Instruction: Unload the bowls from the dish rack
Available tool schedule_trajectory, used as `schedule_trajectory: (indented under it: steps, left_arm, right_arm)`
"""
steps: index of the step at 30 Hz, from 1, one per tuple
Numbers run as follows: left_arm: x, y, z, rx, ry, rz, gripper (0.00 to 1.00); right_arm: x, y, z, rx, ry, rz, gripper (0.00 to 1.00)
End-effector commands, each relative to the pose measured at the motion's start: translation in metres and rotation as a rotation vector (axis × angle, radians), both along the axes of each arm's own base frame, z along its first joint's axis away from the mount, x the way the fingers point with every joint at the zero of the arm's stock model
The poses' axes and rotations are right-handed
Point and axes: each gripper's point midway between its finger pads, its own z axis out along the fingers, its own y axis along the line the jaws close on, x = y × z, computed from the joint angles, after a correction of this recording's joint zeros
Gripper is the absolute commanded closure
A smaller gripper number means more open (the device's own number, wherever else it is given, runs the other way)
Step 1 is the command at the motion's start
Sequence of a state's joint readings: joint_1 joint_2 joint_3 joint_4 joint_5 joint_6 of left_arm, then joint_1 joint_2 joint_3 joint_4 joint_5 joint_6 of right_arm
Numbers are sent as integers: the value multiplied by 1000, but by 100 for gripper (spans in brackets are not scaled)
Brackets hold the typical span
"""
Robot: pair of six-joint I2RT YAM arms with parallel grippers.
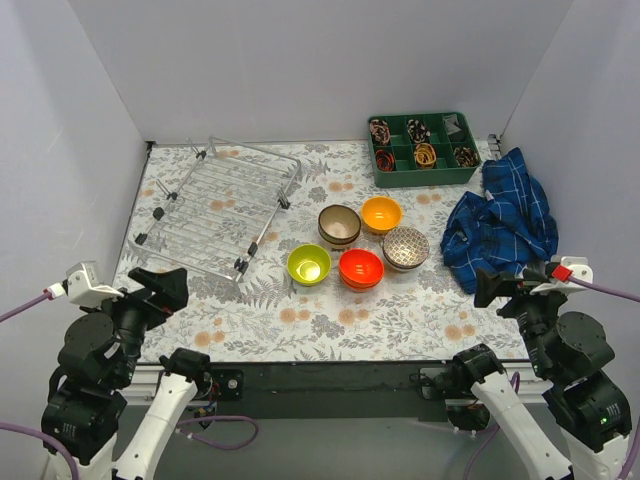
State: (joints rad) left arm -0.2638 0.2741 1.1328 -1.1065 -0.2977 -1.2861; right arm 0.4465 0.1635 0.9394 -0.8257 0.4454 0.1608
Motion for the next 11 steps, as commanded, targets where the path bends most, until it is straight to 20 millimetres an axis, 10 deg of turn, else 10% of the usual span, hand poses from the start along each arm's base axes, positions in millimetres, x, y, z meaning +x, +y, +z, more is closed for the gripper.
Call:
schedule_trajectory:
  steps: [1,11]
  left_arm:
    - [4,-3,-3,-17,-1,-5,2]
    - [7,-8,6,1,-22,-36,2]
  right_arm:
    - [-2,-4,5,8,-24,-13,1]
    - [-3,-2,5,6,-23,-4,1]
